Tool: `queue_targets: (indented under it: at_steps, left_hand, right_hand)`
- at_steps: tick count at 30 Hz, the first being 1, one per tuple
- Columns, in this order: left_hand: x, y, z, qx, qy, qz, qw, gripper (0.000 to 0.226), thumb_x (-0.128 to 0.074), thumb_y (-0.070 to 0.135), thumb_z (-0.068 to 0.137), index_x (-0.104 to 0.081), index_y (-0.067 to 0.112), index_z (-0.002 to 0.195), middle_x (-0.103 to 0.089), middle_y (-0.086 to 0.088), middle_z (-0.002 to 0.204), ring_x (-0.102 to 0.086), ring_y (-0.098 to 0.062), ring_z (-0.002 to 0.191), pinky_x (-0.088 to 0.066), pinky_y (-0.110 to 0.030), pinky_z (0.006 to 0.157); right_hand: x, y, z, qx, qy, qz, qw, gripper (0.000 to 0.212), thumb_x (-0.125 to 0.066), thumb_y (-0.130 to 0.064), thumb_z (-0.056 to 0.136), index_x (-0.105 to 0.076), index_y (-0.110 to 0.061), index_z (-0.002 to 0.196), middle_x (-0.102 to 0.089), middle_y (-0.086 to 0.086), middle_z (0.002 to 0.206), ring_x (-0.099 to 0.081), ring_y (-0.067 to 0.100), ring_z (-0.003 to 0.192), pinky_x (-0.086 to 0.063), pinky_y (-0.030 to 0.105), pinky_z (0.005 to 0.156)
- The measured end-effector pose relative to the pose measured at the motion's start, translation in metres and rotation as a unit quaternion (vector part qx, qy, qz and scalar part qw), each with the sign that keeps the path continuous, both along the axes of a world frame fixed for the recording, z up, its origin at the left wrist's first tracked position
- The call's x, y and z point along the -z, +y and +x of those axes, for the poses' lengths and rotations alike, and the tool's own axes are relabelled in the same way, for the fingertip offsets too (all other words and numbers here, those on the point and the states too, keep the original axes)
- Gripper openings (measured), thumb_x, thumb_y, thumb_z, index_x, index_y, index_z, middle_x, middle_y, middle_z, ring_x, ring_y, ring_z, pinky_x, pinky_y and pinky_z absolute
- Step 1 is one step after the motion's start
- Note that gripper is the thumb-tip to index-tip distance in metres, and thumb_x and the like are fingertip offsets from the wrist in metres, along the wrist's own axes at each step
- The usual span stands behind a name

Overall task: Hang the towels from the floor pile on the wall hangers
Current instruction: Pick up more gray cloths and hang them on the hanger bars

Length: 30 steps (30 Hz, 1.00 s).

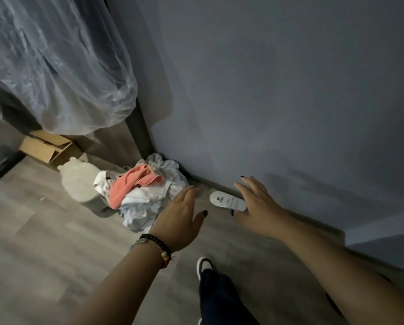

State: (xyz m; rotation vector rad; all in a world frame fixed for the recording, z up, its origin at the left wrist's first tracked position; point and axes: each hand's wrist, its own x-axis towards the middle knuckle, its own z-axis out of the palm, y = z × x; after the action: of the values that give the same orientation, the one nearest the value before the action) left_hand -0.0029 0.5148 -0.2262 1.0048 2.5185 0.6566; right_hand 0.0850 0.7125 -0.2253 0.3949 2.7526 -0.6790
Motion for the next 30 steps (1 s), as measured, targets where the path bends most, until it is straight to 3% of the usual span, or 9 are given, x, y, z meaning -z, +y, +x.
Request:
queue_targets:
  at_steps: [4,10,19,24,30]
  left_hand:
    - [0.025,-0.014,-0.041,-0.01,-0.02,-0.016,1.0,0.058,-0.051,0.036,0.097,-0.028,0.015,0.146,-0.032,-0.002,0.152,-0.034,-0.017,0.138,-0.03,-0.023,0.108]
    - [0.057,-0.042,-0.129,-0.078,-0.067,-0.04,0.994,0.059,-0.053,0.035,0.096,-0.029,0.017,0.146,-0.032,-0.003,0.153,-0.036,-0.02,0.138,-0.033,-0.029,0.108]
    - [0.087,-0.089,-0.243,-0.12,-0.092,-0.034,0.988,0.056,-0.055,0.031,0.095,-0.033,0.015,0.144,-0.038,-0.003,0.149,-0.052,-0.018,0.121,-0.04,-0.027,0.098]
    - [0.127,-0.109,-0.302,-0.092,-0.115,-0.035,0.988,0.056,-0.054,0.031,0.095,-0.031,0.017,0.145,-0.038,-0.002,0.149,-0.042,-0.02,0.133,-0.035,-0.025,0.102]
    - [0.193,-0.122,-0.363,-0.063,-0.135,-0.066,0.987,0.058,-0.053,0.03,0.095,-0.028,0.016,0.146,-0.038,-0.003,0.149,-0.042,-0.02,0.132,-0.037,-0.028,0.102]
  right_hand:
    - [0.03,-0.012,-0.051,-0.021,-0.01,-0.01,1.0,0.073,-0.053,-0.037,0.095,-0.013,-0.015,0.152,0.001,0.003,0.16,0.007,0.019,0.148,-0.011,0.037,0.118]
    - [0.066,-0.032,-0.151,-0.042,-0.051,-0.037,0.997,0.073,-0.05,-0.038,0.096,-0.011,-0.017,0.153,0.002,0.002,0.161,0.005,0.018,0.148,-0.009,0.034,0.118]
    - [0.084,-0.076,-0.285,-0.062,-0.077,-0.08,0.992,0.06,-0.052,-0.028,0.095,-0.025,-0.015,0.147,-0.013,0.002,0.156,-0.012,0.02,0.144,-0.023,0.033,0.112]
    - [0.123,-0.099,-0.336,0.002,-0.1,-0.093,0.991,0.061,-0.055,-0.029,0.094,-0.028,-0.013,0.146,-0.018,0.005,0.154,-0.02,0.023,0.142,-0.026,0.033,0.111]
    - [0.184,-0.116,-0.377,0.166,-0.069,-0.163,0.97,0.051,-0.061,-0.018,0.09,-0.044,-0.013,0.138,-0.038,0.005,0.14,-0.038,0.019,0.131,-0.026,0.014,0.09]
